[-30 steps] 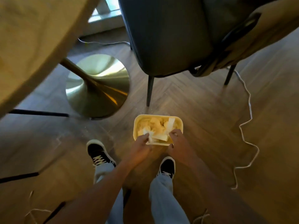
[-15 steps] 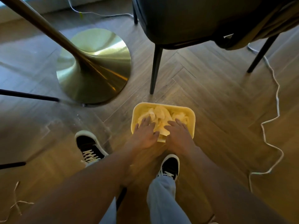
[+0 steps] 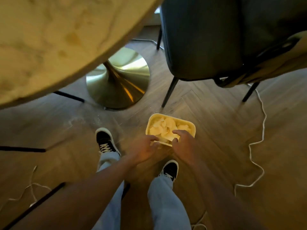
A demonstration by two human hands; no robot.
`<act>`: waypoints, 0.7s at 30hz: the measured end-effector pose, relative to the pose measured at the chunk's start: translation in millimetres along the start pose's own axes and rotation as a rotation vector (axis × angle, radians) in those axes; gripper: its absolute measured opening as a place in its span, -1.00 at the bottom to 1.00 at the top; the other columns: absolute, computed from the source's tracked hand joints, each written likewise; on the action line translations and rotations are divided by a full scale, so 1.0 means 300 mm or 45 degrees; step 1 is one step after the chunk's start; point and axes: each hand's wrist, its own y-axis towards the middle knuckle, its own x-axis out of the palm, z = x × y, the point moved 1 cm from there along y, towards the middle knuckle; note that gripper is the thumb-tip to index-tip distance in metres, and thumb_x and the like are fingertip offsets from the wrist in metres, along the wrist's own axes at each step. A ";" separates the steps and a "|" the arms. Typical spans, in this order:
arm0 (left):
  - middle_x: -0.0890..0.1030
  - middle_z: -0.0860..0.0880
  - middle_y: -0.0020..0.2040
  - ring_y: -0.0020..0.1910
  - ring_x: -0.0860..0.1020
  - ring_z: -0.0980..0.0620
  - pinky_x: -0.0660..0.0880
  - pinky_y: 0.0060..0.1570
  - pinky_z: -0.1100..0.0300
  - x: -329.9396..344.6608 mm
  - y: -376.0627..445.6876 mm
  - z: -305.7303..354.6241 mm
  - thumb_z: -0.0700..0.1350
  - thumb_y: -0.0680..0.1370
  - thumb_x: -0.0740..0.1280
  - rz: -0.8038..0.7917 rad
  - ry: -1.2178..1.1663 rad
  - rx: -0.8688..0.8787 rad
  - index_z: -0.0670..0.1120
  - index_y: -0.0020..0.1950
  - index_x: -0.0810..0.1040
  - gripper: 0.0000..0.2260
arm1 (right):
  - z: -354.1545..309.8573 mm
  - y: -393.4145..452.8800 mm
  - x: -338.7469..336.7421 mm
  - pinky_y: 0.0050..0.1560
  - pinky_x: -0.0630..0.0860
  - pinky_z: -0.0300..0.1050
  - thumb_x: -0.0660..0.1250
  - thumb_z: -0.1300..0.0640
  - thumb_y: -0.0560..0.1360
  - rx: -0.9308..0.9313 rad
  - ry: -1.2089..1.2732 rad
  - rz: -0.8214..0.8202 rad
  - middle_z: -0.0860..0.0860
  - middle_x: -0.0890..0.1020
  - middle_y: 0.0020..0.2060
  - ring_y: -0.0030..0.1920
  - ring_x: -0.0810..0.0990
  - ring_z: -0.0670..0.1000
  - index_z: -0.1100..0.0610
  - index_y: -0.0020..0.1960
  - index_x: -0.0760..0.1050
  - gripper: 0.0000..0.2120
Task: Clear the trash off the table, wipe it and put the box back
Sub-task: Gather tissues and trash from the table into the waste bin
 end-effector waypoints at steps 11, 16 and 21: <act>0.63 0.02 0.07 -0.02 0.55 0.17 0.49 0.00 0.25 -0.386 -0.493 0.206 -0.08 0.57 0.30 0.366 -0.356 0.082 -0.01 0.16 0.59 -0.81 | -0.485 -0.273 -0.312 0.18 0.44 -0.11 0.27 0.18 0.55 -0.109 0.125 0.035 0.05 0.59 0.19 0.18 0.53 0.02 0.09 0.23 0.54 -0.73; 0.64 0.06 -0.02 -0.04 0.58 0.16 0.50 -0.01 0.32 -0.573 -0.696 0.221 -0.13 0.55 0.34 0.554 -0.522 0.124 -0.05 0.14 0.62 -0.82 | -0.712 -0.381 -0.411 0.16 0.43 -0.13 0.25 0.17 0.58 -0.157 0.199 0.001 0.03 0.51 0.27 0.25 0.48 0.02 0.02 0.33 0.45 -0.67; 0.62 0.14 -0.09 -0.11 0.55 0.31 0.43 -0.12 0.44 -0.746 -0.835 0.138 -0.13 0.54 0.34 0.668 -0.660 0.092 0.05 0.08 0.62 -0.85 | -0.955 -0.429 -0.453 0.19 0.49 -0.04 0.27 0.13 0.56 -0.277 0.126 -0.142 0.03 0.54 0.18 0.17 0.53 0.01 0.00 0.27 0.48 -0.71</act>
